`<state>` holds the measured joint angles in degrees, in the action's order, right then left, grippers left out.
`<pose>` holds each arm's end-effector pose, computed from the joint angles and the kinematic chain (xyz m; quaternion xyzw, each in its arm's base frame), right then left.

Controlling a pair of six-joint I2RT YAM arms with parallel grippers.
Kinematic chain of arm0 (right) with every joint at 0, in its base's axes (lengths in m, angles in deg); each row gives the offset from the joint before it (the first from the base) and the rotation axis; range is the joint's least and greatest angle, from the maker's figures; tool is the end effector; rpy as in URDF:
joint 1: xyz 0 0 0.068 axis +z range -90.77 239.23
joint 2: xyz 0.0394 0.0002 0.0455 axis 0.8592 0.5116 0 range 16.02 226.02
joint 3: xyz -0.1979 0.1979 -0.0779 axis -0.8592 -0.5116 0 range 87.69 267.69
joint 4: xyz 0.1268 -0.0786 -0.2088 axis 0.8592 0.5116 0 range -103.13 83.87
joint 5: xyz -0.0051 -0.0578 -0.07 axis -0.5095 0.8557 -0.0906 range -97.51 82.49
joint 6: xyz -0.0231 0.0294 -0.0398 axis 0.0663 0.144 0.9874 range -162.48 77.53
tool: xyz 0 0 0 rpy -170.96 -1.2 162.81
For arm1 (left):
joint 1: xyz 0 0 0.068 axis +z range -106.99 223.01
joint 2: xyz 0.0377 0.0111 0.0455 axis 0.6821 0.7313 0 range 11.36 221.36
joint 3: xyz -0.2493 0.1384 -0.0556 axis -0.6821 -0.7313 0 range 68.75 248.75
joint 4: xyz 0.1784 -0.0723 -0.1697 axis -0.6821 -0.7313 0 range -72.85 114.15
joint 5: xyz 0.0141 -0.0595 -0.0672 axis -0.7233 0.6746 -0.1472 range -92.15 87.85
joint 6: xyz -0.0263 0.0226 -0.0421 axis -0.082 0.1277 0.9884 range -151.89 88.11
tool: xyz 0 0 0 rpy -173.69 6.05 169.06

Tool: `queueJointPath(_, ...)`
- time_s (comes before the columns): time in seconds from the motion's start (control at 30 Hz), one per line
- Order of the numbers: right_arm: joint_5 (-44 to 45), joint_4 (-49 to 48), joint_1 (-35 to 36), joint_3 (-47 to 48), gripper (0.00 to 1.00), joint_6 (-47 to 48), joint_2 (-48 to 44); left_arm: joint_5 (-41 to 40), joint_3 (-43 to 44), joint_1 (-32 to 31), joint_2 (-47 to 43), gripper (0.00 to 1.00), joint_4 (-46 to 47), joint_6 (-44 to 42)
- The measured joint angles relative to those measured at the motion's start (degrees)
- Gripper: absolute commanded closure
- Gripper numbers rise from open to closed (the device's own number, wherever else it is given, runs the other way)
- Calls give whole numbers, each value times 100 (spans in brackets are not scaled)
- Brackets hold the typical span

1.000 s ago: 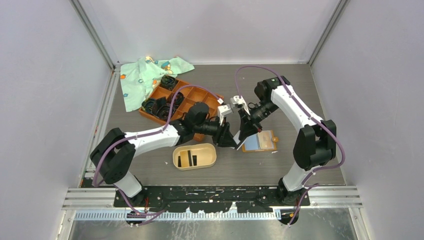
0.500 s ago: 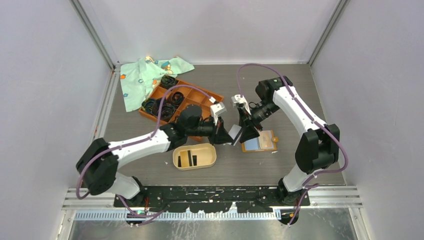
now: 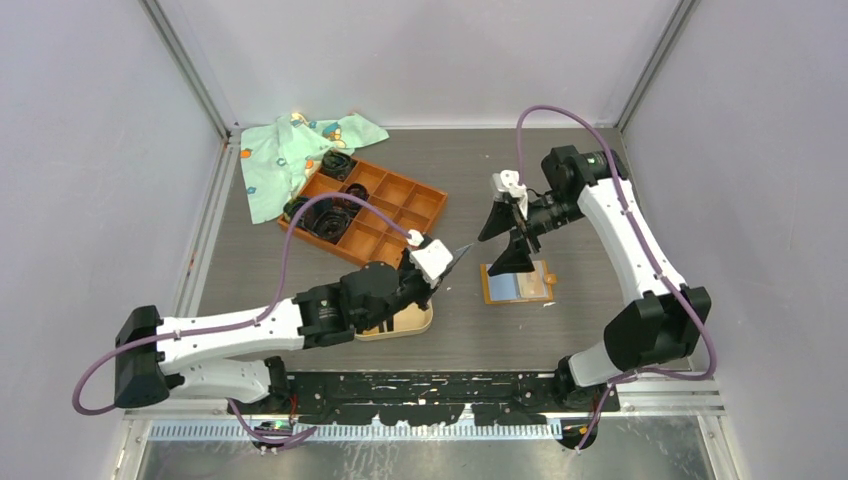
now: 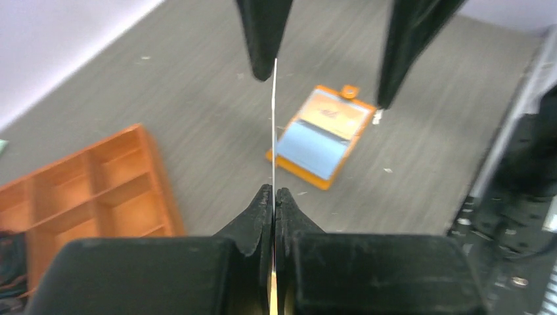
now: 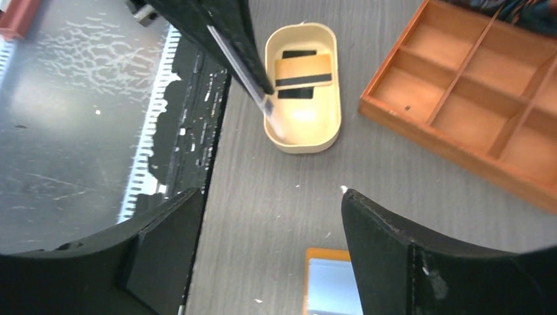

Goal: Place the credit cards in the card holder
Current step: Insert the credit card into the card holder.

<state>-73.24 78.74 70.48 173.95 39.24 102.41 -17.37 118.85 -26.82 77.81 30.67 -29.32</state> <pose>0.2280 0.0793 0.3657 -0.6025 0.5851 0.4517 0.3011 0.0992 -0.2426 0.3436 0.3490 0.6787 -0.2952 0.5749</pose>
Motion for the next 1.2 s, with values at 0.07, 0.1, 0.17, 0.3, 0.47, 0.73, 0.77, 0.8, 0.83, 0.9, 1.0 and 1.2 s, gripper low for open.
queueJointPath(0.07, -83, 0, -13, 0, 15, 236, -175, -629, 0, -254, 13, 100, -61, -407)
queueJointPath(0.1, -133, 0, -17, -4, 14, 354, -264, -892, 9, -345, 20, 100, -55, -610)
queueJointPath(0.17, -258, 0, -17, -42, 14, 577, -457, -1318, 46, -527, 61, 100, -11, -966)
queueJointPath(0.3, -433, -2, -17, -120, 14, 931, -710, -1714, 68, -739, 90, 100, 184, -1506)
queueJointPath(0.47, -533, -2, -17, -168, 14, 1145, -815, -1700, 68, -774, 59, 100, 472, -1873)
queueJointPath(0.73, -702, -2, -20, -173, 16, 1261, -817, -1353, 37, -774, -127, 100, 879, -2041)
queueJointPath(0.77, -726, -2, -20, -173, 17, 1261, -817, -1292, 0, -769, -162, 100, 964, -1967)
queueJointPath(0.8, -767, -2, -20, -173, 18, 1250, -817, -1174, -76, -726, -221, 100, 1084, -1818)
queueJointPath(0.83, -809, -2, -20, -173, 18, 1233, -817, -1032, -157, -680, -286, 100, 1172, -1631)
queueJointPath(0.9, -909, -2, -20, -170, 20, 1117, -817, -651, -378, -470, -442, 100, 1390, -1106)
queueJointPath(1.0, -1064, -2, -20, -160, 22, 903, -817, -122, -678, 48, -608, 100, 1733, -107)
queueJointPath(1.2, -1412, -4, -20, -160, 31, 313, -839, 837, -763, 535, -575, 100, 2378, 1349)
